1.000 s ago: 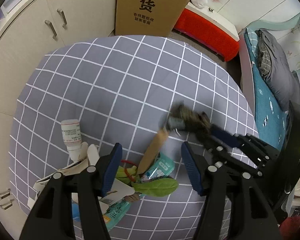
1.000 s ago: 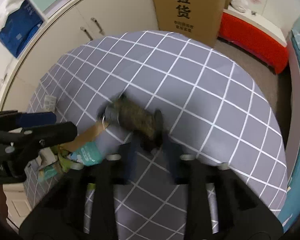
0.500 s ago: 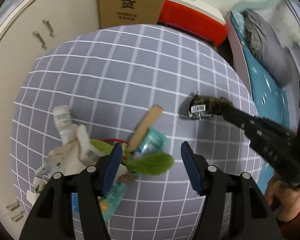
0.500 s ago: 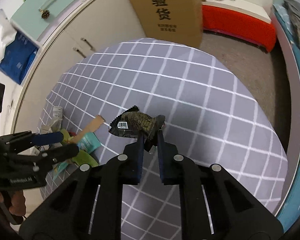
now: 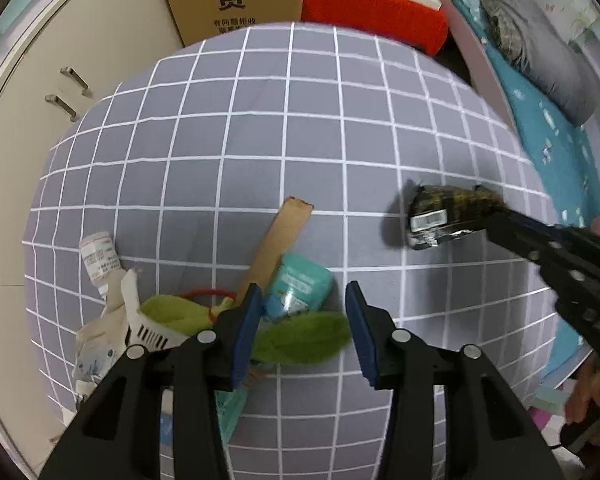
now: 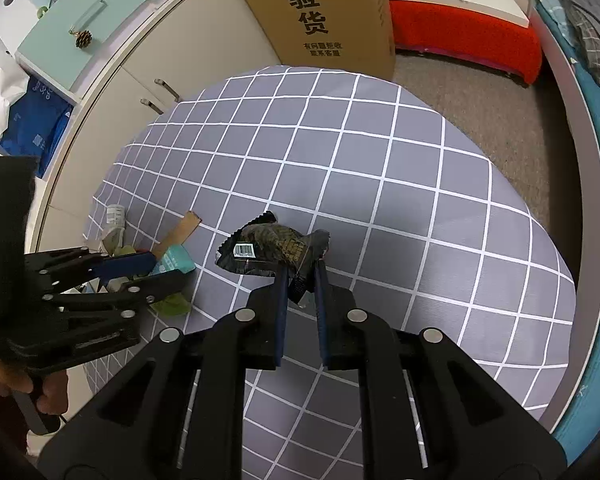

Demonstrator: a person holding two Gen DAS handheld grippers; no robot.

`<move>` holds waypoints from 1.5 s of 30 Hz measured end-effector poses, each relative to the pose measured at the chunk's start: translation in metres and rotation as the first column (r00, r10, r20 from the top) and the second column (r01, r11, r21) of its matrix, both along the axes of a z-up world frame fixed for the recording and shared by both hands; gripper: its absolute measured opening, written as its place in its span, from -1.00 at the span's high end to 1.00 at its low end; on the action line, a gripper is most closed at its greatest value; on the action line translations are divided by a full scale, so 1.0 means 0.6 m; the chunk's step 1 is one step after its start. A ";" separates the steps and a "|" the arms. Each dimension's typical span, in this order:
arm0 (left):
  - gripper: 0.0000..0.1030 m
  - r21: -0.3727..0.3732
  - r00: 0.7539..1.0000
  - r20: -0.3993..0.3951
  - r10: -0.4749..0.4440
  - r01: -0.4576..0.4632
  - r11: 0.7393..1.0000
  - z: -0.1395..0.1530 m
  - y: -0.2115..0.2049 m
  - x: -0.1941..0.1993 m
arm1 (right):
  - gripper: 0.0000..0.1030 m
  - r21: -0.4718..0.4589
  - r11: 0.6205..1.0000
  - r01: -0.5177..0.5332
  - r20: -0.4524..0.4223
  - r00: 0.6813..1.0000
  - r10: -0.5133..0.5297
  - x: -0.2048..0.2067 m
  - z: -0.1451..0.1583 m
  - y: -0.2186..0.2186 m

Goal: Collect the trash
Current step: 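Grasp the teal packet with the left gripper while the right holds the black bag, then carry both items to the wastebasket, open the right gripper while the left lowers the teal packet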

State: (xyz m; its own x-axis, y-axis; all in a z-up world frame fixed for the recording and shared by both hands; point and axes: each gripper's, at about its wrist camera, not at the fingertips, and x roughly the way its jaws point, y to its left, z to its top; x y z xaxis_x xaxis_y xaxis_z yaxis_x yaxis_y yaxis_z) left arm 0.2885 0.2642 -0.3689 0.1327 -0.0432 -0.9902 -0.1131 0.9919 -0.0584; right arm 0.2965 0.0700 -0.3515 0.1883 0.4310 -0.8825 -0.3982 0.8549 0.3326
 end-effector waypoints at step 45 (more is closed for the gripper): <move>0.56 -0.182 0.899 0.416 -0.141 0.234 0.955 0.281 -0.271 -0.144 | 0.78 0.121 0.941 0.315 0.195 0.922 -0.334 -0.234 0.206 -0.250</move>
State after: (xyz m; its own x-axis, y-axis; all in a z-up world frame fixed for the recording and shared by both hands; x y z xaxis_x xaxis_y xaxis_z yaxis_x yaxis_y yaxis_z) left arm 0.2023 0.1017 -0.2003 0.4768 -0.3178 -0.8196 0.1522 0.9481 -0.2791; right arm 0.1559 -0.0803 -0.2277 0.5069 0.3867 -0.7704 -0.1719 0.9211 0.3493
